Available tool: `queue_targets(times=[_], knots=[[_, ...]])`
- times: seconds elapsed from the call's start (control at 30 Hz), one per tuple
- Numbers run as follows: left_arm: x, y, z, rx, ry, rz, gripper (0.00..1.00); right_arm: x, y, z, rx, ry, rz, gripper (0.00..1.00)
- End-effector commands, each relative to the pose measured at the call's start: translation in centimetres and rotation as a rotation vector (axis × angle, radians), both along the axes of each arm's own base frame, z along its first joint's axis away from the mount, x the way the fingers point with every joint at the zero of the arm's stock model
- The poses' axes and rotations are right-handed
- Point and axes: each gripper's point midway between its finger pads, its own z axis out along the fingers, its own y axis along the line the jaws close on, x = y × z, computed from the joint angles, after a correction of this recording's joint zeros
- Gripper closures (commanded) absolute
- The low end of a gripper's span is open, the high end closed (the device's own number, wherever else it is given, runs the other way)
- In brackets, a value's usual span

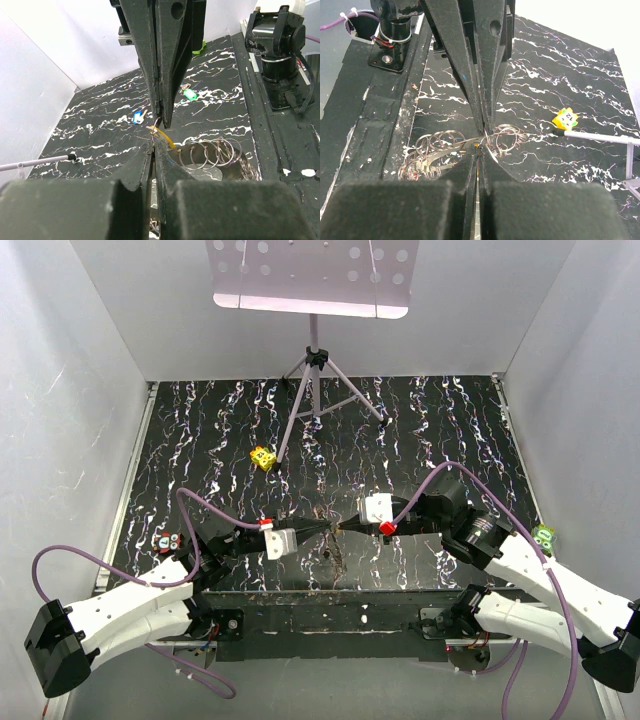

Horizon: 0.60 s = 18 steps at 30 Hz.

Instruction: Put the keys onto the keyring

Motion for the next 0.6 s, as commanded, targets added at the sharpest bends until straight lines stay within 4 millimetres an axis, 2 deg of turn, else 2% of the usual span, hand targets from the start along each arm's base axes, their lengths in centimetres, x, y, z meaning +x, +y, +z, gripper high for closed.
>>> queue_targets(times=[0.0, 0.57], knots=[[-0.99, 0.08, 3.49, -0.088, -0.092, -0.04, 1.0, -0.03, 0.15, 0.16, 0.012, 0.006, 0.006, 0.99], [-1.78, -0.08, 3.2, -0.066, -0.088, -0.09, 1.0, -0.45, -0.46, 0.55, 0.019, 0.028, 0.043, 0.99]])
